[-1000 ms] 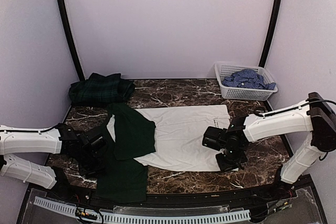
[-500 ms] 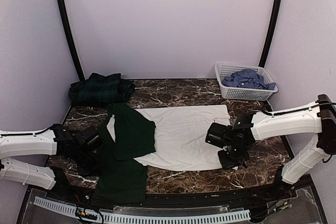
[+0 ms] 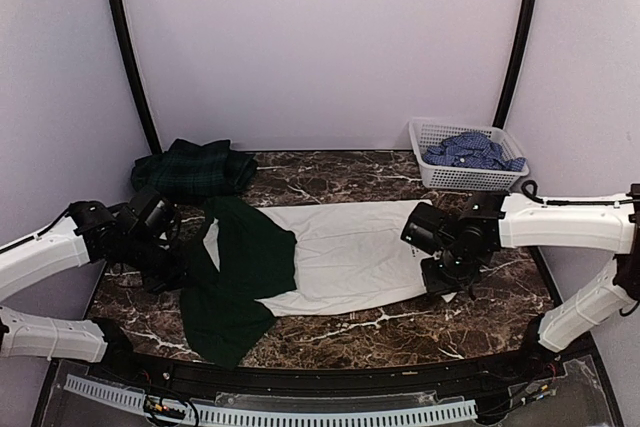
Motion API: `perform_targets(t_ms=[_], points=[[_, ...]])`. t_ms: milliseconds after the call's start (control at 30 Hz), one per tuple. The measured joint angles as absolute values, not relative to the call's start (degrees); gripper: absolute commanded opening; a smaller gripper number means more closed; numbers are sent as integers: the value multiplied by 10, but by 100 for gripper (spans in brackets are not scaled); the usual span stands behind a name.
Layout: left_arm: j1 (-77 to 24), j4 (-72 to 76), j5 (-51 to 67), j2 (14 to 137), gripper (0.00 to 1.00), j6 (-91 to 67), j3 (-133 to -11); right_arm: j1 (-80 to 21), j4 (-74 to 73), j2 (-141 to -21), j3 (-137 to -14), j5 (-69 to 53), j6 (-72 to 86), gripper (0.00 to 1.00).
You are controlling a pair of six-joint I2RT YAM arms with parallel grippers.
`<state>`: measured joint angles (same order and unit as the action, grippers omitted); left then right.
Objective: Fold and stack the mixed laundry pile
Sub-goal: Pick up the 1/3-folded T-shirt from the center of the board, then fold the 1/3-folded T-shirt at the center of the board.
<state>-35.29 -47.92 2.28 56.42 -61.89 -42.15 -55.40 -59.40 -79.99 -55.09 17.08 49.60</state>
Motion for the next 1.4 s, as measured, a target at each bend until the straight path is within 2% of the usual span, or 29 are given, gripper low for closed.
perform_targets(t_ms=[533,800,1167,1200,1233,1267,1333,1400], points=[[-223,-380,49,693,0,-518,-528,-393,-522,-834,-641,196,314,0],[-193,-308,51,788,0,-491,-573,-331,-458,-943,-693,197,215,0],[-170,-225,61,920,0,-479,-583,-304,-397,-1078,-773,199,138,0],[-170,-220,59,926,2,-477,-583,-302,-392,-1088,-779,199,133,2],[-170,-216,58,930,6,-475,-583,-300,-389,-1098,-784,197,128,11],[-169,-210,57,934,15,-472,-583,-299,-388,-1107,-789,196,125,17],[-169,-205,55,941,28,-463,-587,-298,-387,-1117,-792,195,119,38],[-167,-201,55,948,39,-452,-596,-298,-391,-1118,-792,193,123,50]])
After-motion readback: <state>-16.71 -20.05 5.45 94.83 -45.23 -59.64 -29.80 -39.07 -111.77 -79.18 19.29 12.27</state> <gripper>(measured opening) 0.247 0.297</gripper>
